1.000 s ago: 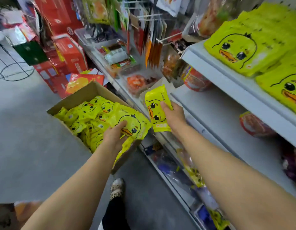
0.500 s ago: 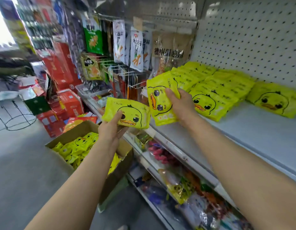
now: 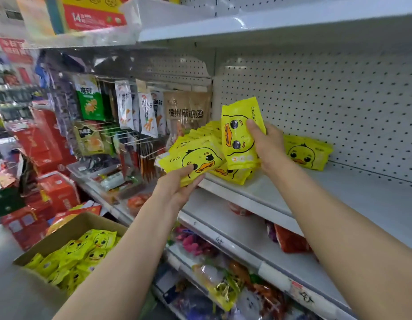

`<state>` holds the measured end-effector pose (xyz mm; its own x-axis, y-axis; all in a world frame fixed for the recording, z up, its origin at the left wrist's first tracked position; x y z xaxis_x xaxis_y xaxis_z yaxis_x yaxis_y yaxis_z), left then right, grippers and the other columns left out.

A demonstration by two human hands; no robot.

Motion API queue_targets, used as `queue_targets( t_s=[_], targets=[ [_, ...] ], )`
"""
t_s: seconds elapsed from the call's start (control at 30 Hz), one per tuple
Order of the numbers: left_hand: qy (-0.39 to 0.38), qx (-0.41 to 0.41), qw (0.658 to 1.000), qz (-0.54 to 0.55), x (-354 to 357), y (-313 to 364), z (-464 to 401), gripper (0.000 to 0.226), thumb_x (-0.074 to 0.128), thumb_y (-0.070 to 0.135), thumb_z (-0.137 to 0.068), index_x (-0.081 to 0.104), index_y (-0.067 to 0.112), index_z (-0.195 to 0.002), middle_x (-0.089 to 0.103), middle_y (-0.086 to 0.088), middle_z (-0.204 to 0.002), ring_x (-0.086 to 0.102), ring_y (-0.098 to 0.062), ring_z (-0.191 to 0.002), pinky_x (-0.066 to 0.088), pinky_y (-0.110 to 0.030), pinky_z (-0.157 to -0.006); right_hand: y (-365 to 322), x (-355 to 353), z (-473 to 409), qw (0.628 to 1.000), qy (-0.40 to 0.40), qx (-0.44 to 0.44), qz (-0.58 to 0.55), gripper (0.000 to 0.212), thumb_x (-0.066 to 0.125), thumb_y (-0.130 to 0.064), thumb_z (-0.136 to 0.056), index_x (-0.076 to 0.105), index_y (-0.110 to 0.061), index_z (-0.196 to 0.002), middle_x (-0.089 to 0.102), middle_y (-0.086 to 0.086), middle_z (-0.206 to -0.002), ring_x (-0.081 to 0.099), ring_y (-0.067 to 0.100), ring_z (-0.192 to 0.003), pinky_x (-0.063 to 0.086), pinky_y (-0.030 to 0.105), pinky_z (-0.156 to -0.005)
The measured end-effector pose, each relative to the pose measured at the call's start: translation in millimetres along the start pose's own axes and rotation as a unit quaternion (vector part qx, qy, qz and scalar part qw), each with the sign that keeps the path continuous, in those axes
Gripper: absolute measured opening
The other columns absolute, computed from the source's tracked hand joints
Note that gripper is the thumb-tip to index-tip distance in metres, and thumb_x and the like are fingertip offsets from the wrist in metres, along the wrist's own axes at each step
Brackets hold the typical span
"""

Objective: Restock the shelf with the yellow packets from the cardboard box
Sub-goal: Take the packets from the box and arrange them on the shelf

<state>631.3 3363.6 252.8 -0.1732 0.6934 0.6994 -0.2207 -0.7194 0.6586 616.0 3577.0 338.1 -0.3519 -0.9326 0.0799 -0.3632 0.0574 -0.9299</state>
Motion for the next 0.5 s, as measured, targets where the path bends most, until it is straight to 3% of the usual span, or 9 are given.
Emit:
queue_targets(
  t_s=[0.07,0.23,0.37,0.5],
  targets=[
    [-0.021,-0.028,0.999,0.022,20.4,-12.2,2.7,0.013,0.064,-0.011,-0.084,0.061,-0.003,-0.094,0.06,-0.02,-0.121,0.058,-0.036,-0.111,0.059,-0.046,-0.082,-7.9,-26.5,-5.1,1.0,0.027,-0.005,-0.002,0.009,0.067,-0.029,-0.093,0.071,-0.022,-0.088,0.075,-0.003,-0.087,0.072,0.018,-0.083,0.06,0.041,-0.082],
    [-0.042,-0.086,0.995,0.003,60.4,-45.6,1.8,0.013,0.067,-0.005,-0.082,0.061,0.002,-0.091,0.065,-0.017,-0.103,0.065,-0.035,-0.094,0.06,-0.049,-0.067,-20.2,-87.8,-9.6,0.997,0.081,0.0,0.004,0.01,0.066,-0.029,-0.094,0.071,-0.02,-0.093,0.076,0.0,-0.088,0.074,0.017,-0.079,0.062,0.037,-0.073],
    [-0.073,-0.1,0.991,-0.058,93.2,-73.8,4.8,0.014,0.068,0.025,-0.09,0.061,0.013,-0.093,0.069,-0.01,-0.094,0.066,-0.029,-0.09,0.056,-0.046,-0.081,-25.6,-127.1,-7.2,0.993,0.118,-0.002,0.03,0.013,0.066,-0.028,-0.094,0.071,-0.016,-0.098,0.075,0.005,-0.09,0.072,0.02,-0.078,0.062,0.038,-0.071],
    [-0.082,-0.104,0.983,-0.124,115.4,-94.5,4.2,0.014,0.067,0.028,-0.091,0.061,0.018,-0.097,0.071,-0.004,-0.082,0.066,-0.023,-0.078,0.054,-0.044,-0.081,-27.7,-155.6,-3.2,0.988,0.149,0.008,0.048,0.014,0.066,-0.031,-0.094,0.071,-0.018,-0.093,0.076,0.007,-0.092,0.074,0.026,-0.085,0.062,0.043,-0.074]
  ],
)
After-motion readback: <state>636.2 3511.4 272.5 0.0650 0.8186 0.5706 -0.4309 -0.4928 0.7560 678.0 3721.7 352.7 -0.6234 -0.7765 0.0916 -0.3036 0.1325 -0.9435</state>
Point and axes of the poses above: each hand's wrist, its own z-axis away from the middle knuckle, its own x-axis out of the palm, y = z × x, the point moved 4 cm from there along -z, towards the middle knuckle
